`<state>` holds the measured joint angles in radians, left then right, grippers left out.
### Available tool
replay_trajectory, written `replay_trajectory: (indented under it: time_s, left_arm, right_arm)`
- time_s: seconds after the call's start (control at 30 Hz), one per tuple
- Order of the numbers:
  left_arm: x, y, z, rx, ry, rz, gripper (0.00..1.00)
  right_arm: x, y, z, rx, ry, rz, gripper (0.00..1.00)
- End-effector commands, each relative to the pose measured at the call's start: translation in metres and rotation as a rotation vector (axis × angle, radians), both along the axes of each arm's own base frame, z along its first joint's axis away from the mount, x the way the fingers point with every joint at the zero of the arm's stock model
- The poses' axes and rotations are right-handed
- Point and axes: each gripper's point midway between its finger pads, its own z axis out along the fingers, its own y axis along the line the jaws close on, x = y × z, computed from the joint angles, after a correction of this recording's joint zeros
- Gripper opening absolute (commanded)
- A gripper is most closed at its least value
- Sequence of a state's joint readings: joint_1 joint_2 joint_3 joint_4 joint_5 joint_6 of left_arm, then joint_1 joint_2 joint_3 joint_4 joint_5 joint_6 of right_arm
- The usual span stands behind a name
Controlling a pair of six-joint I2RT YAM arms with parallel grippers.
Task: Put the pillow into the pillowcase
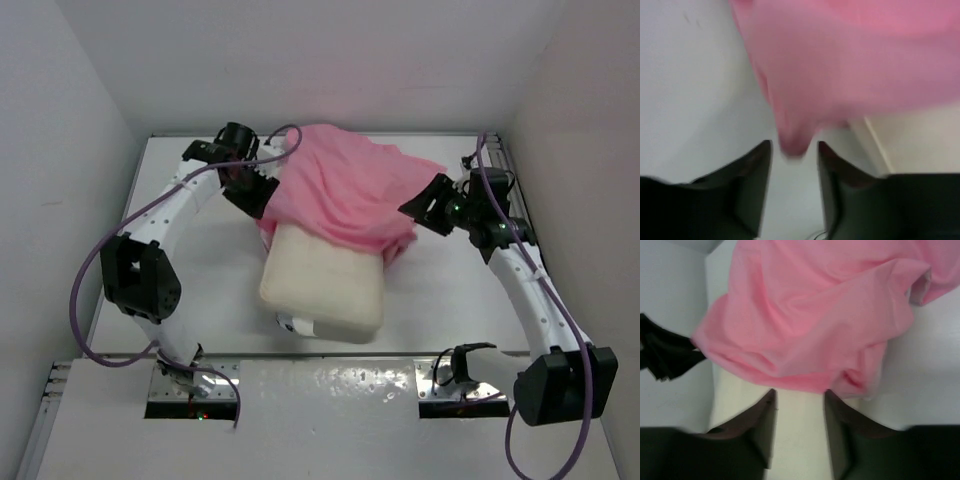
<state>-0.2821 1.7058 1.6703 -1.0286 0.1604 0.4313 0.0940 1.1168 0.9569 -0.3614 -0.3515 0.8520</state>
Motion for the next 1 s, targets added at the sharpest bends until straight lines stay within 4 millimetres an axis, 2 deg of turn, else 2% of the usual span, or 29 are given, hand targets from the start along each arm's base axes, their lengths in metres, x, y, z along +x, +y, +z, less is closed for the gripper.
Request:
replay_trajectory:
  time_s: [0.0, 0.03, 0.07, 0.1, 0.13, 0.17, 0.2, 0.23, 0.27, 0.3, 0.33, 0.37, 0.4, 0.43, 0.47, 0.5, 0.53, 0.57, 0.6, 0.63, 0.67, 0.7, 0.73, 0.8, 0.83, 0.87, 0.9, 0.93, 0.97]
  left_arm:
    - [-0.016, 0.003, -0.006, 0.058, 0.022, -0.006, 0.53]
    - [-0.016, 0.004, -0.006, 0.086, 0.032, 0.005, 0.58]
    - [-0.009, -0.002, 0.011, 0.105, -0.007, 0.007, 0.68]
    - [-0.010, -0.005, 0.013, 0.120, 0.009, -0.002, 0.69]
    - [-0.007, -0.011, 0.022, 0.113, -0.017, -0.013, 0.70]
    - [-0.003, -0.025, 0.039, 0.098, -0.070, -0.046, 0.84]
    - [0.002, -0.035, 0.050, 0.076, -0.124, -0.061, 0.87]
    - [-0.001, -0.052, 0.057, 0.064, -0.157, -0.105, 0.90]
    - [-0.001, -0.063, 0.060, 0.058, -0.185, -0.148, 0.93]
    - [-0.002, -0.075, 0.058, 0.049, -0.203, -0.185, 0.94]
    - [-0.006, -0.086, 0.053, 0.049, -0.203, -0.228, 0.94]
    - [-0.016, -0.105, 0.046, 0.046, -0.193, -0.314, 0.94]
    - [-0.023, -0.114, 0.029, 0.063, -0.149, -0.361, 0.93]
    - [-0.036, -0.128, 0.019, 0.073, -0.120, -0.428, 0.93]
    - [-0.043, -0.133, 0.005, 0.107, -0.084, -0.482, 0.93]
    - [-0.052, -0.136, -0.010, 0.132, -0.049, -0.518, 0.93]
    - [-0.061, -0.143, -0.018, 0.152, -0.040, -0.553, 0.93]
    - [-0.060, -0.149, -0.023, 0.153, -0.054, -0.558, 0.93]
    - [-0.061, -0.151, -0.030, 0.161, -0.056, -0.560, 0.93]
    - [-0.064, -0.148, -0.045, 0.192, -0.042, -0.534, 0.93]
    - [-0.059, -0.153, -0.052, 0.190, -0.063, -0.517, 0.93]
    - [-0.055, -0.149, -0.058, 0.224, -0.079, -0.493, 0.93]
    - [-0.055, -0.141, -0.068, 0.262, -0.075, -0.463, 0.93]
    - [-0.050, -0.140, -0.076, 0.274, -0.096, -0.433, 0.89]
    - [-0.048, -0.136, -0.078, 0.293, -0.101, -0.420, 0.86]
    - [-0.048, -0.133, -0.083, 0.305, -0.098, -0.413, 0.84]
    - [-0.047, -0.131, -0.085, 0.312, -0.100, -0.408, 0.81]
    - [-0.047, -0.128, -0.085, 0.313, -0.099, -0.405, 0.71]
    - [-0.047, -0.126, -0.085, 0.312, -0.096, -0.398, 0.63]
  right_arm:
    - [-0.005, -0.023, -0.031, -0.119, 0.079, 0.024, 0.59]
    - [-0.013, -0.024, -0.043, -0.116, 0.146, 0.046, 0.65]
    - [-0.017, -0.023, -0.050, -0.097, 0.194, 0.072, 0.71]
    - [-0.020, -0.026, -0.054, -0.109, 0.205, 0.075, 0.79]
    - [-0.023, -0.027, -0.058, -0.113, 0.214, 0.073, 0.82]
    - [-0.024, -0.030, -0.060, -0.123, 0.210, 0.049, 0.98]
    - [-0.029, -0.032, -0.064, -0.122, 0.197, 0.029, 0.99]
    - [-0.032, -0.032, -0.066, -0.117, 0.193, 0.015, 0.99]
    - [-0.034, -0.033, -0.067, -0.099, 0.196, -0.014, 0.99]
    - [-0.046, -0.030, -0.079, -0.080, 0.214, -0.023, 0.99]
    - [-0.045, -0.027, -0.081, -0.058, 0.190, -0.031, 0.97]
    - [-0.050, -0.015, -0.084, -0.034, 0.180, -0.009, 0.96]
    - [-0.063, -0.006, -0.103, -0.001, 0.226, -0.009, 0.95]
    - [-0.062, 0.000, -0.096, 0.012, 0.165, -0.002, 0.93]
    - [-0.070, 0.012, -0.098, 0.016, 0.161, 0.029, 0.92]
    - [-0.075, 0.012, -0.109, -0.003, 0.165, 0.017, 0.91]
    - [-0.080, 0.015, -0.106, -0.003, 0.133, 0.027, 0.87]
    - [-0.089, 0.024, -0.116, 0.004, 0.144, 0.049, 0.86]
    - [-0.092, 0.028, -0.117, 0.016, 0.137, 0.058, 0.86]
    - [-0.090, 0.036, -0.112, 0.044, 0.094, 0.072, 0.86]
    - [-0.101, 0.047, -0.126, 0.081, 0.128, 0.099, 0.87]
    - [-0.099, 0.057, -0.120, 0.124, 0.092, 0.119, 0.88]
    - [-0.102, 0.066, -0.126, 0.149, 0.107, 0.145, 0.89]
    - [-0.111, 0.091, -0.126, 0.206, 0.099, 0.216, 0.91]
    - [-0.115, 0.099, -0.129, 0.210, 0.109, 0.238, 0.92]
    - [-0.122, 0.111, -0.140, 0.206, 0.157, 0.272, 0.93]
    - [-0.119, 0.118, -0.137, 0.224, 0.130, 0.290, 0.94]
    - [-0.121, 0.123, -0.142, 0.231, 0.152, 0.295, 0.94]
    - [-0.120, 0.125, -0.158, 0.218, 0.208, 0.281, 0.92]
